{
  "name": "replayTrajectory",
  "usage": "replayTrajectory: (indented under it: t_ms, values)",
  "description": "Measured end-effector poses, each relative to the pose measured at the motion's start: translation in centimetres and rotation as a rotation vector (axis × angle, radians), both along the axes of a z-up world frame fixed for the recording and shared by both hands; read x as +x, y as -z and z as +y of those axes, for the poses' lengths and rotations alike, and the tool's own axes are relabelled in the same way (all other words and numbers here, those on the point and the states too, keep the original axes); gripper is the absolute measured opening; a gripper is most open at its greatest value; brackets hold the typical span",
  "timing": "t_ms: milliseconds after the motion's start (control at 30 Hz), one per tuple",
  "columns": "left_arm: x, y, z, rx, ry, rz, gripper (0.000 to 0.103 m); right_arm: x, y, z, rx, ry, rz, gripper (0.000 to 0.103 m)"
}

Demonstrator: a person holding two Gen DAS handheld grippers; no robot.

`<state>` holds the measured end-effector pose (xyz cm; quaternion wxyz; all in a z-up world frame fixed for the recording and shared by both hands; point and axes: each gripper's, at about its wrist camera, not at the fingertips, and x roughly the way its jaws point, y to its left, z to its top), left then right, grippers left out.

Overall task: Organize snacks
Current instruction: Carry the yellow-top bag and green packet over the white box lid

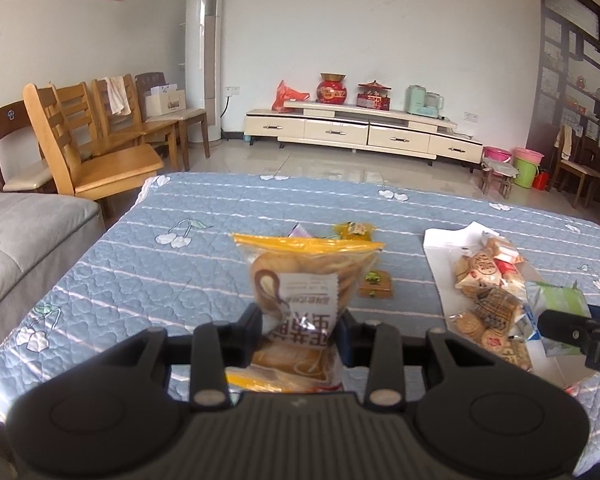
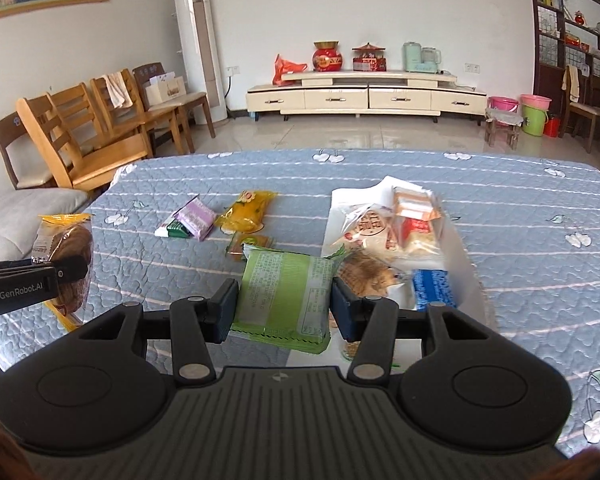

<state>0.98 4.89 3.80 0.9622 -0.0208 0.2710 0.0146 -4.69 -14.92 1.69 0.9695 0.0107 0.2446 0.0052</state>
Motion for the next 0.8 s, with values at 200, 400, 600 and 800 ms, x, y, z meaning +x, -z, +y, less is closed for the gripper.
replayTrajectory:
  t_ms: [200,400,600,800]
  values:
    - [-0.7,-0.4,-0.9,0.004,0.019,-0.013,0.037,-1.2,-0.6,-0.9,-0.005,0.016,-0.026,0.062]
    - [-1.1,-0.8,-1.9,0.009,0.037,-0.023,0.037,-2.5,-1.3,-1.8,-0.011,0.037,-0.057,0.062]
    - [-1.3,-1.0,-2.7,0.010,0.059,-0.026,0.037,-3.4,-1.6,-2.6,-0.009,0.056,-0.073,0.062]
    - [-1.3,-1.0,-3.5,0.014,0.081,-0.025,0.037,-3.9,-1.8,-2.9,-0.009,0.066,-0.079,0.062]
